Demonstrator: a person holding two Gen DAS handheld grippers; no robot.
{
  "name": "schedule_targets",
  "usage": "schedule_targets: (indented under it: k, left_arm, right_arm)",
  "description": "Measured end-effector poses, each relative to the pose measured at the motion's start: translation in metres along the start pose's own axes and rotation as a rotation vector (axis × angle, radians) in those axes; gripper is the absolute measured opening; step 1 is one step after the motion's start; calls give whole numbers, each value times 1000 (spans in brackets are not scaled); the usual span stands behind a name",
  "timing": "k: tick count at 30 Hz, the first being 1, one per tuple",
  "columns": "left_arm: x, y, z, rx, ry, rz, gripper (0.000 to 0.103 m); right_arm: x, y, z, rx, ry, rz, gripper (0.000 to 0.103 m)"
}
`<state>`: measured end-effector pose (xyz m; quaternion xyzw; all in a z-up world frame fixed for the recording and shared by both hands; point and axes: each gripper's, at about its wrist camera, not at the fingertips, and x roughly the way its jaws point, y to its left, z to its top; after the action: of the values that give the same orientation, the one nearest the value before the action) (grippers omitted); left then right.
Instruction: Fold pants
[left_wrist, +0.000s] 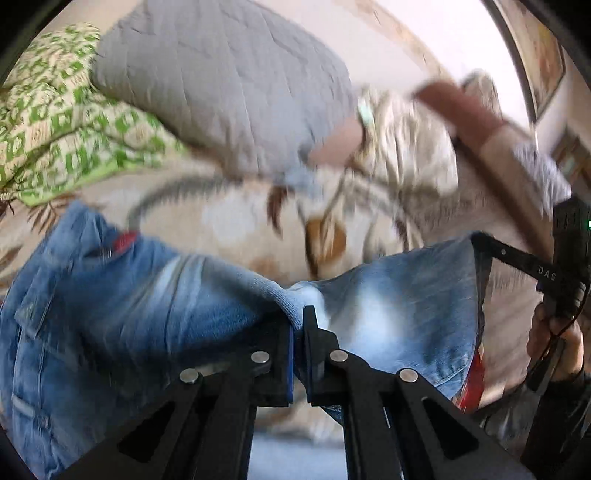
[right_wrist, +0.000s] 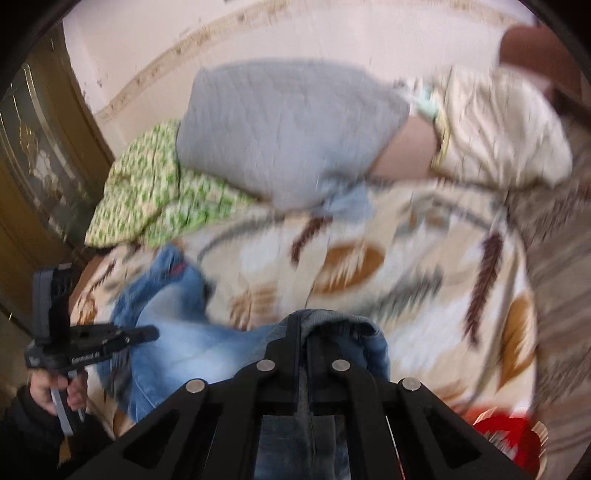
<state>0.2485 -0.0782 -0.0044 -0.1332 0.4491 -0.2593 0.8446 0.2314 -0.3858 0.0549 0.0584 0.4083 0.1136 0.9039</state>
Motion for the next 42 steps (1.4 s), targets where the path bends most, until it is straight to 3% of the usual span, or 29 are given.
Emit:
schedule_targets:
  k: [5, 9, 12, 15, 17, 18, 19, 20, 21, 22, 23, 24, 25, 28, 31, 36, 42]
  left_arm:
    - [32, -4, 30, -46, -94, 4, 4]
    - [84, -8, 29, -29, -61, 78, 4]
    - [134, 0, 15, -30, 64, 159, 4]
    - [154, 9, 2, -21, 140, 198, 4]
    - [158, 10, -1, -1, 183, 198, 13]
    - [158, 9, -1, 13, 191, 195, 25]
    - [154, 8, 0, 22, 197, 184, 46]
    - [150, 7, 1, 24, 201, 164, 60]
    - [143, 3, -1, 25, 197, 154, 89]
    - [133, 0, -2, 32, 182, 176, 103]
    - [123, -4, -3, 42, 160, 192, 103]
    - [112, -7, -3, 54, 142, 196, 103]
    - [100, -9, -5, 59, 133, 186, 103]
    - [60, 2, -9, 9, 101, 127, 103]
    - [12, 22, -23, -12, 45, 81, 103]
    - [-68, 78, -59, 20, -71, 73, 103]
    - [-125, 152, -103, 58, -122, 196, 103]
  right_arm:
    - [15, -14, 62, 11, -55, -79, 3]
    - [75, -43, 83, 71, 27, -184, 3]
    - [128, -74, 66, 144, 154, -247, 3]
    - [166, -99, 38, 215, 265, -278, 4]
    - [176, -112, 19, 272, 305, -282, 5]
    - [175, -115, 14, 280, 316, -276, 5]
    - [171, -116, 10, 282, 321, -281, 7]
    - [167, -116, 10, 282, 317, -288, 8]
    - [161, -114, 10, 278, 306, -292, 13]
    - [152, -112, 12, 277, 294, -288, 34]
    - [140, -109, 13, 278, 273, -277, 56]
    - [126, -104, 16, 270, 234, -262, 97]
    - [114, -96, 17, 250, 193, -252, 103]
    - [91, -79, 24, 219, 160, -228, 103]
    - [66, -53, 31, 204, 121, -148, 103]
    - [56, 14, 42, 156, 104, 28, 103]
    - [105, 117, 49, -21, 197, 75, 103]
